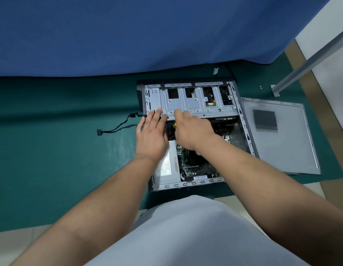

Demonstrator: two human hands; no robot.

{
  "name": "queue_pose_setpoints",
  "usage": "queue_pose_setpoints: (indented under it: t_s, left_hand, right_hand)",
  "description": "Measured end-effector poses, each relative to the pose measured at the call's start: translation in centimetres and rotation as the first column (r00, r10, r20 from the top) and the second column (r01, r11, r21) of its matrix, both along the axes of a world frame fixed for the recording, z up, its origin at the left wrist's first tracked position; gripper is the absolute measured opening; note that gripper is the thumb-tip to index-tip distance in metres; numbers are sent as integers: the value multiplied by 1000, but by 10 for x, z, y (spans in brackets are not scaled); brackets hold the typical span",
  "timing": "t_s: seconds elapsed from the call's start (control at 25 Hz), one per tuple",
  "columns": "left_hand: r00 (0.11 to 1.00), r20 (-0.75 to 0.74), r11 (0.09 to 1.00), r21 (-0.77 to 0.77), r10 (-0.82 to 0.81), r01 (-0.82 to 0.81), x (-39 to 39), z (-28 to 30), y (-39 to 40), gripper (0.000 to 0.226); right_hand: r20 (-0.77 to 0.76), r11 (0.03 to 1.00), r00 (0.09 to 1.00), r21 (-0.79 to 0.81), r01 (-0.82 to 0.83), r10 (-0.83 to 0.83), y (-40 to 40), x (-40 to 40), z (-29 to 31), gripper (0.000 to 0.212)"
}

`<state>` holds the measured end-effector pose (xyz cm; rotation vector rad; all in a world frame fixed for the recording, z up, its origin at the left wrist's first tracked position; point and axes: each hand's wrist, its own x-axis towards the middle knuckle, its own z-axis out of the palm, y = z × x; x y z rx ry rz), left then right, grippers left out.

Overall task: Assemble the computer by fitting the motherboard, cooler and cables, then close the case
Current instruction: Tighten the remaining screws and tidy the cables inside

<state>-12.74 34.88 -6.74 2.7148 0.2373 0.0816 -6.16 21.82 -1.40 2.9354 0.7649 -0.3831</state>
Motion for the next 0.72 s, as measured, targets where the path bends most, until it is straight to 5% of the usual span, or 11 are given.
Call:
queue_pose_setpoints:
  t_s: [0.16, 0.4, 0.6, 0.72]
  left_hand:
    - [1000, 4, 1000, 7, -1, 0, 1, -1, 1, 55]
    - [1000, 7, 1000, 13, -3, 3, 0, -3, 0, 57]
    - [1000, 9, 1000, 21, 0, 0, 1, -4, -1, 56]
    - [1000, 2, 1000, 27, -2, 2, 1, -4, -1, 56]
  right_hand:
    - [118, 993, 986, 24, 116, -118, -1, -3, 0, 41]
    - [-30, 997, 997, 26, 75, -74, -1, -3, 1, 40]
    - [160, 984, 971, 15, 180, -180, -4, -6, -2, 53]
    - [64, 980, 978, 12, 198, -198, -2, -2, -1, 52]
